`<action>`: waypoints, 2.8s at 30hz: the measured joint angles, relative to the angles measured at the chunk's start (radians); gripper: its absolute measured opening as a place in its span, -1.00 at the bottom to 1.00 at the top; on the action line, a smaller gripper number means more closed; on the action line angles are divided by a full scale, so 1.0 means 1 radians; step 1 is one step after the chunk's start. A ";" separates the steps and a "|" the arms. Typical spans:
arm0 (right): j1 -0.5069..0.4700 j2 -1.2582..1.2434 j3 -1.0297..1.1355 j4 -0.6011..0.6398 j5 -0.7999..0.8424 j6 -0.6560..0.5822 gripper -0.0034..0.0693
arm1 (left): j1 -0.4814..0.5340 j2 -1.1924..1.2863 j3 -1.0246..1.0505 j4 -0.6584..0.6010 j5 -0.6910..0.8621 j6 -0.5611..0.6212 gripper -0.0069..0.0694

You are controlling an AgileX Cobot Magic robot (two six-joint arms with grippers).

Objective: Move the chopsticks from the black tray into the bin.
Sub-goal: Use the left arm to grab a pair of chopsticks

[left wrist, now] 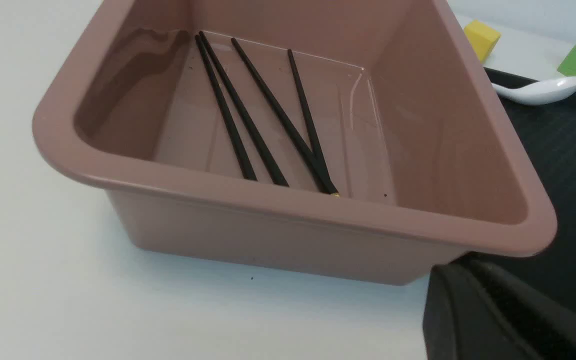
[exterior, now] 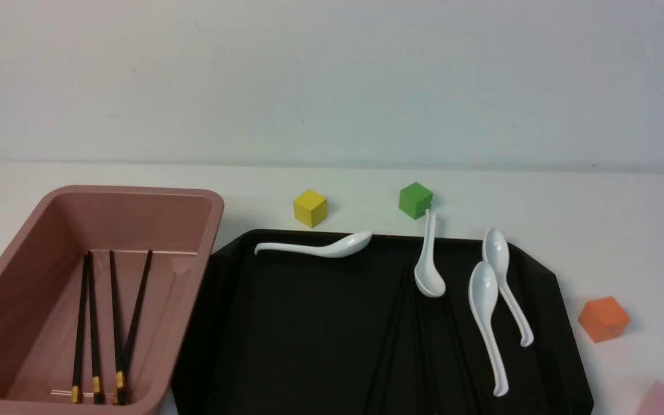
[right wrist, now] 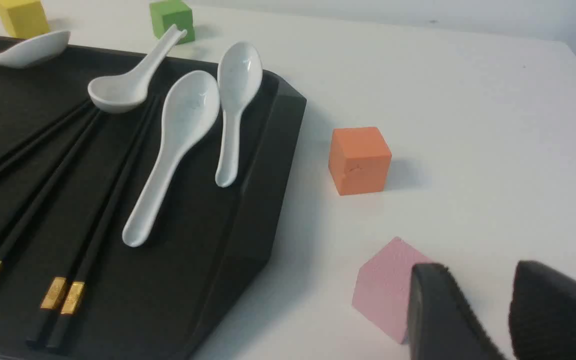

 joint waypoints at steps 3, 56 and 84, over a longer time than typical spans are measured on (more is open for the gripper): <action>0.000 0.000 0.000 0.000 0.000 0.000 -0.25 | 0.000 0.000 0.000 0.000 0.000 0.000 -0.71; 0.000 0.000 0.000 -0.001 0.000 0.000 -0.25 | 0.000 0.059 -0.223 -1.018 -0.173 -0.100 -0.85; 0.000 0.000 0.000 0.000 0.000 0.000 -0.25 | -0.564 1.595 -1.146 -0.147 0.603 -0.271 -0.69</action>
